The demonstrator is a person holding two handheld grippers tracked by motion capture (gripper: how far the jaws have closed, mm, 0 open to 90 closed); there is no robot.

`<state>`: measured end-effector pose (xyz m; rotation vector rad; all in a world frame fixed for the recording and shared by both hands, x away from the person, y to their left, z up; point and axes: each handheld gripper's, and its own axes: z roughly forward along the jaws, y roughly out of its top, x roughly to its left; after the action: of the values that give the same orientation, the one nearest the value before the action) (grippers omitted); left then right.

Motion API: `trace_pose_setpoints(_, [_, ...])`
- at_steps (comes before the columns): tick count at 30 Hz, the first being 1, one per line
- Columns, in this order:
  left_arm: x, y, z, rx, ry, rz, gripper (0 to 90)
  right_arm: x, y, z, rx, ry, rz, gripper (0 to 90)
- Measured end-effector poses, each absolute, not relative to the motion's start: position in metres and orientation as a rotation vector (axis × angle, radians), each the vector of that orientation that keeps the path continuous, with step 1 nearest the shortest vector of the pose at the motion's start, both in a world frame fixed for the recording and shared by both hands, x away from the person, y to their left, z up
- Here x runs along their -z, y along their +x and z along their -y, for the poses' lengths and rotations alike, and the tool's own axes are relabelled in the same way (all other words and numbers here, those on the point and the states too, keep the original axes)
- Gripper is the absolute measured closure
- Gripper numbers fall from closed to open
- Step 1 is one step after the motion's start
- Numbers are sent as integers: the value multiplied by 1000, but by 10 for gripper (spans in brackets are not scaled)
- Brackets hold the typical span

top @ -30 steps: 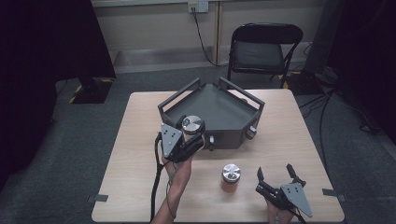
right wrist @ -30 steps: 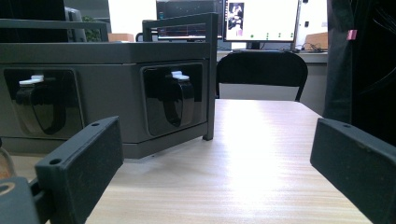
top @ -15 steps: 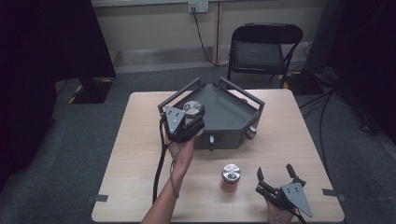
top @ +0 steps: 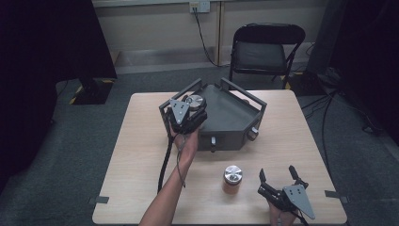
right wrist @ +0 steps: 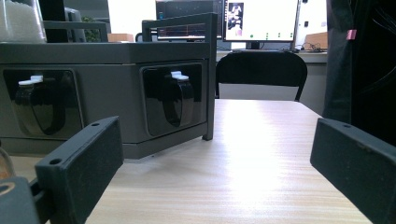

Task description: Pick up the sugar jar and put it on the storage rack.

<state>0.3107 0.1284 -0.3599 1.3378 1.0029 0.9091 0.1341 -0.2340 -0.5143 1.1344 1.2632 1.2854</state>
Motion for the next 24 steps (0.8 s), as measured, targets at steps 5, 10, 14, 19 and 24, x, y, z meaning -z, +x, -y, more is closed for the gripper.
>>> trace_pose_setpoints(5, [362,317,-128,-902,1355,-1022,354,514,134,234,-1286,1134,-1264,17])
trace_pose_setpoints(10, [362,320,-128,-892,1372,-1030,353,514,134,234,-1285,1133,-1264,17])
trace_pose_setpoints(14, [363,321,-126,-890,1383,-1035,353,514,134,234,-1285,1133,-1264,17])
trace_pose_setpoints(19, [363,320,-124,-905,1392,-1030,353,514,134,235,-1287,1133,-1266,17])
trace_pose_setpoints(24, [367,319,-126,-906,1389,-1015,351,514,134,235,-1288,1132,-1266,17])
